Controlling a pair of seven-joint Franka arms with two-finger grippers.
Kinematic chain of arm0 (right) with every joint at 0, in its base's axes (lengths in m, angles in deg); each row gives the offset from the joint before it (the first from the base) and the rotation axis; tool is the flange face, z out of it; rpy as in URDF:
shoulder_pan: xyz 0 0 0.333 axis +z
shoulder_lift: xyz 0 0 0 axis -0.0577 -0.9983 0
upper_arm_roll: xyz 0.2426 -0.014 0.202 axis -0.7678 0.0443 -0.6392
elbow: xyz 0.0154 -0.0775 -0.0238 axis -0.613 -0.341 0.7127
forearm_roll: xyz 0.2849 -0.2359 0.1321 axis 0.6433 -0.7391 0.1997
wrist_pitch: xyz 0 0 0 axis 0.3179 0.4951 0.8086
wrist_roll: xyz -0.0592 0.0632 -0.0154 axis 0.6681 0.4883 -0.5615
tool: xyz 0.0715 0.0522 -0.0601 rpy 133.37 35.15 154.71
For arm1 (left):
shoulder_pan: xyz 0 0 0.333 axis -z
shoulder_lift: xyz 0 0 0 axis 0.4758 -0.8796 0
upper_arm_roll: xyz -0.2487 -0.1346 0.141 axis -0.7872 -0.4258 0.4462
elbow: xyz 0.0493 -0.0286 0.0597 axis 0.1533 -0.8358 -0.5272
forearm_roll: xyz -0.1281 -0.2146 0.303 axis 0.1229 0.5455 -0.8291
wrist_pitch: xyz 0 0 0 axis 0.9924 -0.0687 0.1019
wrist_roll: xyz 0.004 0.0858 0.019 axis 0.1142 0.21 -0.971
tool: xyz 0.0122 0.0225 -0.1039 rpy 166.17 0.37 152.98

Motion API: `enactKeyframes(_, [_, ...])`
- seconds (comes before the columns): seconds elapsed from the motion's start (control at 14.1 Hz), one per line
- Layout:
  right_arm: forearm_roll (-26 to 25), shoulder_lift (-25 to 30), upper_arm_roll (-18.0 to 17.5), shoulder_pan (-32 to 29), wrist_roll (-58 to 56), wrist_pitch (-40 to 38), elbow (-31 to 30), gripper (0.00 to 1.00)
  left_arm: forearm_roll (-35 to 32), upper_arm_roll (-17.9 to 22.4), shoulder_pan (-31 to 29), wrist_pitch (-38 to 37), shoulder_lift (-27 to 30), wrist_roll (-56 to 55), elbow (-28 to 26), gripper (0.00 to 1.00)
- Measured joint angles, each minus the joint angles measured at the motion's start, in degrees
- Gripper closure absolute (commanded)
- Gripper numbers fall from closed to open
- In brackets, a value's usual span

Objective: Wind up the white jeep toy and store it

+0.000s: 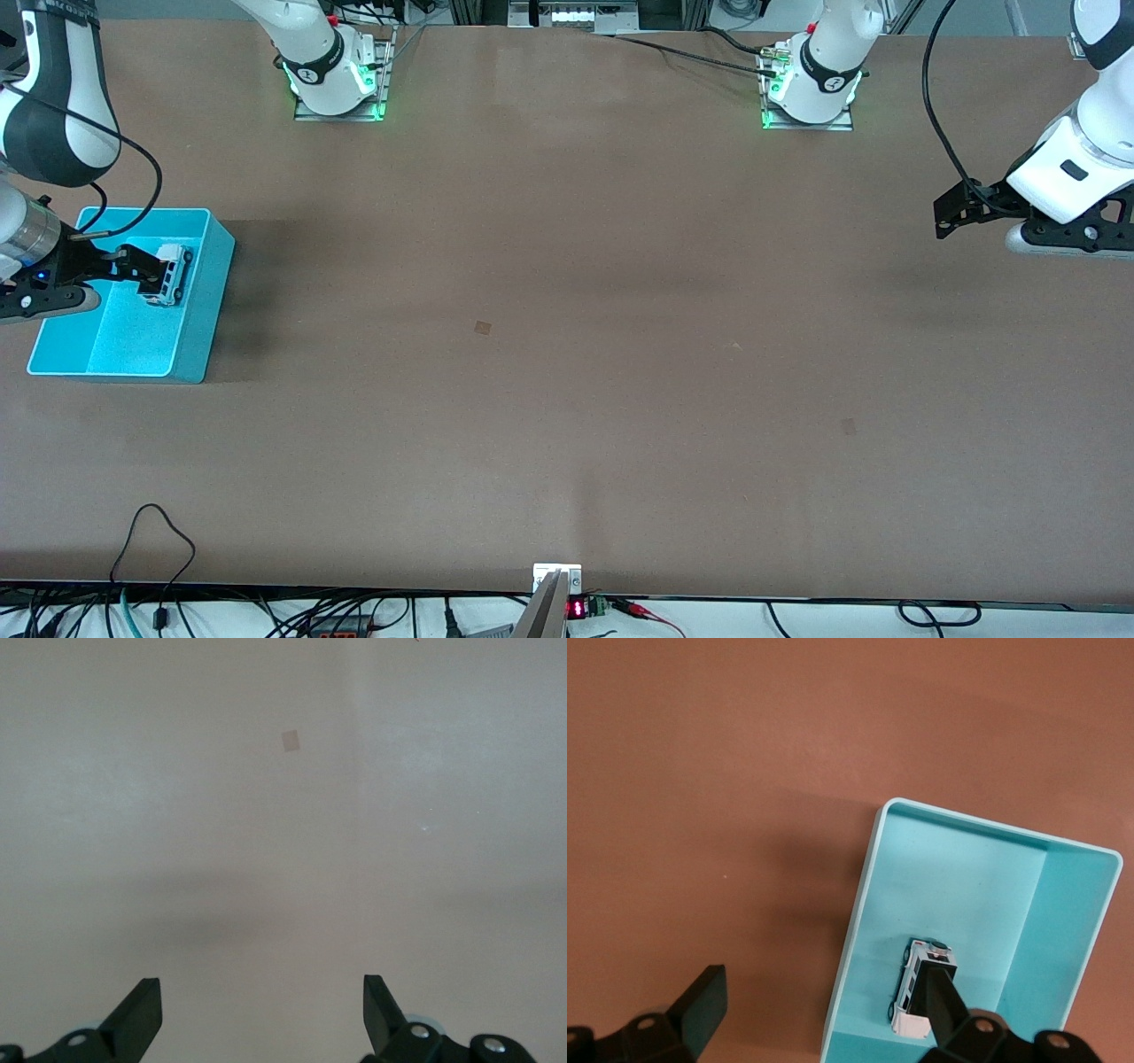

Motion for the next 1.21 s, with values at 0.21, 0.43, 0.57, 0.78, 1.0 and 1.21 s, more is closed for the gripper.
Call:
enactKeyframes(0.21, [0.0, 2.5, -0.2, 2.8, 3.3, -2.3, 1.0, 0.0, 0.0, 0.0, 0.0, 0.0, 0.0, 0.0, 0.0, 0.0])
enactKeyframes(0.43, [0.0, 4.4, -2.6, 2.6, 4.9, -9.1, 4.4, 0.0, 0.0, 0.0, 0.0, -0.1, 0.0, 0.0, 0.0, 0.0])
enactKeyframes(0.57, [1.1, 5.3, -6.3, 0.2, 7.2, -12.3, 7.0, 0.0, 0.0, 0.0, 0.1, -0.1, 0.0, 0.0, 0.0, 0.0])
enactKeyframes(0.78, [2.1, 7.0, -12.3, -3.3, 13.0, -14.3, 8.0, 0.0, 0.0, -0.7, 0.3, -0.1, 0.1, 0.1, 0.0, 0.0])
enactKeyframes(1.0, [2.2, 8.9, -15.4, -3.7, 16.7, -15.6, 8.8, 0.0, 0.0, -0.8, 0.4, -0.1, 0.1, 0.1, 0.0, 0.0])
enactKeyframes(1.21, [2.2, 10.0, -17.3, -3.8, 17.9, -18.7, 11.9, 0.0, 0.0, -0.8, 0.4, -0.1, 0.1, 0.1, 0.0, 0.0])
